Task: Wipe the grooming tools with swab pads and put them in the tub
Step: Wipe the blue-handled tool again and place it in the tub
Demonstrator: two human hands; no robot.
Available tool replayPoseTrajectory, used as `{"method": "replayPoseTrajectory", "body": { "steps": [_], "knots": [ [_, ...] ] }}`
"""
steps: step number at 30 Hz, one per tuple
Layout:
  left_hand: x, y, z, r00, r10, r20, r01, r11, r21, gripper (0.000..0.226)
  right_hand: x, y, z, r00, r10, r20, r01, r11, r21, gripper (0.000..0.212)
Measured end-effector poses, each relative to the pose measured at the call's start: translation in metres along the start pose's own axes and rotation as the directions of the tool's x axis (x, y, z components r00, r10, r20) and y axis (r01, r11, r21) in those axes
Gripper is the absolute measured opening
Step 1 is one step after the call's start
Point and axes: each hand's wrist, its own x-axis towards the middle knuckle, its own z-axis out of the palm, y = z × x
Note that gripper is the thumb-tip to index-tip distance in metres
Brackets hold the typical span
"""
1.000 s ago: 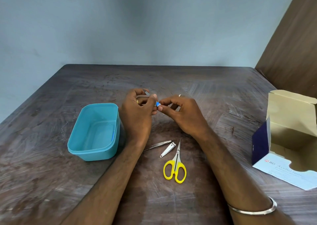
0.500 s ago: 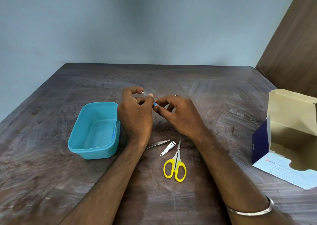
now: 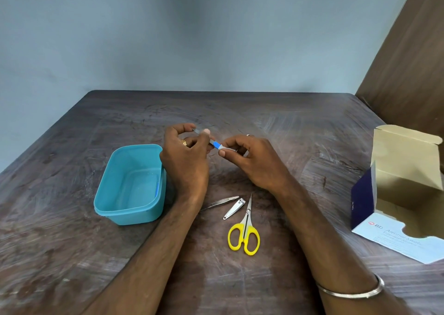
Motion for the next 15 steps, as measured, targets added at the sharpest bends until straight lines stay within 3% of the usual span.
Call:
{"method": "replayPoseTrajectory", "body": {
  "steps": [8,12,15],
  "knots": [
    [0.0003,-0.0017,0.0004,0.999,-0.032,0.019,0.034,0.997,-0.065,0.027,-0.0003,0.0022,-0.0007,0.998,0.066,0.014,-0.067,0.992,0.104,0.016],
    [0.0012,-0.0008,0.0015,0.992,-0.079,0.094,0.097,0.972,-0.216,0.026,0.0002,0.0033,-0.0006,0.989,0.145,-0.022,-0.132,0.943,0.306,0.003],
    [0.0005,-0.0013,0.0023,0.981,-0.115,0.155,0.159,0.938,-0.31,0.026,0.0024,0.0024,0.0024,0.973,0.222,-0.056,-0.171,0.867,0.469,0.008]
  ]
}}
